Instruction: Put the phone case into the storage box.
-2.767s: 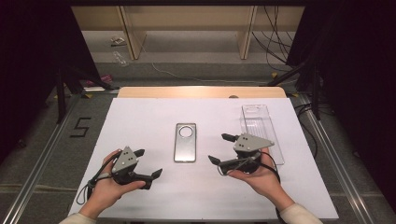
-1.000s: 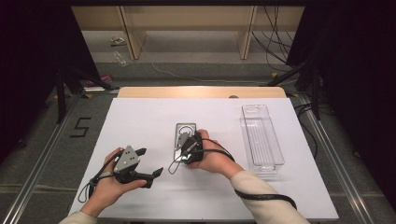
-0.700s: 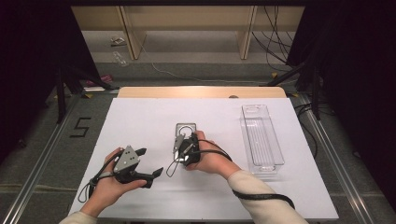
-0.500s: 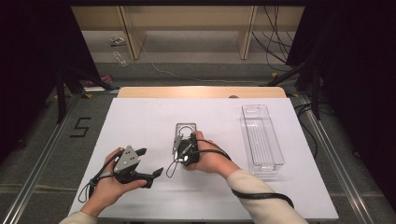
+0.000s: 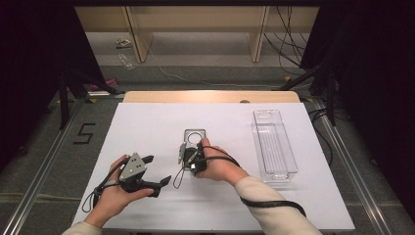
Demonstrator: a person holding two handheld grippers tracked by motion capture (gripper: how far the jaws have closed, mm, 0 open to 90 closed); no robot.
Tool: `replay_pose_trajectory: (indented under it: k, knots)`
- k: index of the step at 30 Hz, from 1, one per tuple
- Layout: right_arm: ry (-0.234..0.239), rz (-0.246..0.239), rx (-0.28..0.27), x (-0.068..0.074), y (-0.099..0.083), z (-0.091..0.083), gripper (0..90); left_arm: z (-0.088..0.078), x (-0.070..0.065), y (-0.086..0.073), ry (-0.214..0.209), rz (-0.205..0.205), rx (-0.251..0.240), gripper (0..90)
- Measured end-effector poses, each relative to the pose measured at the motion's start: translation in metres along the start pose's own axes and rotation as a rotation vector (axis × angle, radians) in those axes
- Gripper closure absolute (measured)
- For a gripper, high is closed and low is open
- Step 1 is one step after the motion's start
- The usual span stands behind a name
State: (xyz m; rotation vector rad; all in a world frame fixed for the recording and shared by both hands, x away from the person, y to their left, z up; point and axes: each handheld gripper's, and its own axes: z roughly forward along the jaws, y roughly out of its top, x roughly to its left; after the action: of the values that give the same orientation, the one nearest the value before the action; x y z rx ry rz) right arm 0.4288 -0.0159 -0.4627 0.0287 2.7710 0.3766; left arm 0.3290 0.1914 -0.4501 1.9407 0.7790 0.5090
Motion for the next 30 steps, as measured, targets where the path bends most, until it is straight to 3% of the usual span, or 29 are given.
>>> replay_pose_trajectory:
  k: [17,20,26,30]
  knots:
    - [0.038,-0.075,0.043,0.005,0.007,-0.001,67.1,0.0,0.0,0.0,-0.003,0.0,-0.001,9.8]
    - [0.05,-0.067,0.053,0.007,0.008,-0.001,70.2,0.0,0.0,0.0,-0.003,0.0,-0.001,10.0]
    - [0.058,-0.096,0.076,0.008,0.011,-0.001,75.4,0.0,0.0,0.0,-0.004,0.002,0.0,10.1]
    - [0.061,-0.081,0.072,0.009,0.011,0.0,79.3,0.0,0.0,0.0,-0.005,0.002,-0.001,10.2]
